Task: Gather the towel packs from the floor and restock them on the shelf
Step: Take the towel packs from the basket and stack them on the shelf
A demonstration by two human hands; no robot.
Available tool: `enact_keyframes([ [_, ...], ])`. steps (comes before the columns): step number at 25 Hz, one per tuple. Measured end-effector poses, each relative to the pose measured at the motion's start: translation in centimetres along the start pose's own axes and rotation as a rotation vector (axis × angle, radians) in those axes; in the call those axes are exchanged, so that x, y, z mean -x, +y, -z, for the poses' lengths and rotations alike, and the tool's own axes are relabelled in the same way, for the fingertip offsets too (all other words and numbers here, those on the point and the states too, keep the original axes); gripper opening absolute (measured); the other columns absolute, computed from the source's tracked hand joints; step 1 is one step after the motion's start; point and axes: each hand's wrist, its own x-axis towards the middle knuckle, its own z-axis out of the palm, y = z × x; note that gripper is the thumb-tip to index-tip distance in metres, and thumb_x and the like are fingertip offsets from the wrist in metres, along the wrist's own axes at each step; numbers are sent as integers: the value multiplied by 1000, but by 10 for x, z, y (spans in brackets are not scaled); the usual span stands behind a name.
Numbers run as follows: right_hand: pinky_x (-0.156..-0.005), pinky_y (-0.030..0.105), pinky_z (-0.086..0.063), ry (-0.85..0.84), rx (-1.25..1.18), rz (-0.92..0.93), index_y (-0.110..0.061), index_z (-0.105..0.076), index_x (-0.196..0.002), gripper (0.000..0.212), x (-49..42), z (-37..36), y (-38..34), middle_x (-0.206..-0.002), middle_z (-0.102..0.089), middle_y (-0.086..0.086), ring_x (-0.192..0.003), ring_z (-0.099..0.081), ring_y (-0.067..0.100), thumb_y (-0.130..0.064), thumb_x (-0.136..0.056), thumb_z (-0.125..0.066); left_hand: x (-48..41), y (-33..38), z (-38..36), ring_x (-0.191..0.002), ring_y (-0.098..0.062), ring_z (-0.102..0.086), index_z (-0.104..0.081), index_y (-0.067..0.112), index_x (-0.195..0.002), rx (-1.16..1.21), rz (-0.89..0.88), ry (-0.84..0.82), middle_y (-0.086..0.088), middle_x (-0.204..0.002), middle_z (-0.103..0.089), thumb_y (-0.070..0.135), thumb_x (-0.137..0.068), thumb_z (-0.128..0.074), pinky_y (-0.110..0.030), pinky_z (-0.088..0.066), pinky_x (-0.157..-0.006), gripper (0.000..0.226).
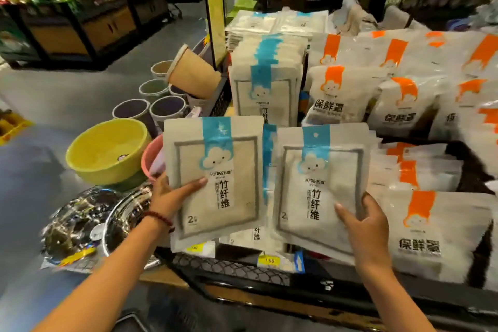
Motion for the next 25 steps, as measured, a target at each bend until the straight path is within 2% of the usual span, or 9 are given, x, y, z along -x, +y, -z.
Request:
enact_keyframes([
  [4,-73,42,-52,125,11,-70,-12,-60,-94,11,-2,-5,20,-87,-65,9,-82,-61,27,-11,-84,-66,-42,-40,-21,-69,-9,-70,-64,11,-95,-146,76,-154,8,-75,-74,-7,-65,-76,-22,-56,-58,37],
  [7,-80,40,-52,211,2,-110,-17,-63,-96,17,-1,-10,31,-90,-68,5,-87,-64,23,-9,-82,-68,-58,-67,-41,-64,-4,-69,-62,10,-94,-167,172,-227,10,-68,-73,-10,-68,-72,-18,-54,-54,34],
  [10,-76,37,-54,250,-5,-132,-22,-62,-84,18,2,-12,35,-85,-68,-2,-80,-64,17,-6,-81,-69,-62,-93,-51,-60,2,-67,-63,8,-92,-212,253,-261,13,-62,-70,-11,-71,-70,-15,-52,-57,29],
  [13,-79,38,-54,231,-35,-153,-23,-62,-87,17,0,-11,30,-87,-69,-2,-83,-65,16,-7,-83,-67,-57,-118,-56,-67,-2,-67,-62,5,-101,-264,344,-313,4,-80,-71,-6,-71,-73,-12,-50,-57,34],
  [16,-82,44,-54,213,-40,-187,-27,-62,-89,22,0,-14,32,-91,-69,-2,-89,-66,20,-6,-84,-66,-58,-129,-60,-80,-10,-64,-59,9,-106,-295,443,-289,-5,-94,-67,0,-69,-76,-15,-51,-57,42],
  [19,-81,50,-54,179,-6,-216,-29,-61,-85,23,0,-21,33,-91,-69,0,-89,-66,22,-7,-83,-67,-61,-134,-64,-86,-16,-61,-54,5,-113,-449,425,-257,-6,-99,-64,5,-66,-81,-22,-50,-67,53],
  [22,-80,47,-55,147,-11,-228,-29,-60,-85,23,-3,-29,30,-90,-69,0,-87,-66,22,-7,-83,-66,-60,-136,-67,-96,-24,-58,-48,5,-108,-680,384,-214,-7,-101,-59,15,-64,-84,-34,-50,-81,58],
  [25,-77,41,-56,102,-49,-229,-30,-60,-86,24,-4,-40,23,-90,-68,0,-88,-66,22,-6,-84,-65,-61,-134,-62,-96,-26,-59,-47,10,-104,-894,316,-250,-6,-101,-60,31,-61,-85,-36,-50,-80,61],
])
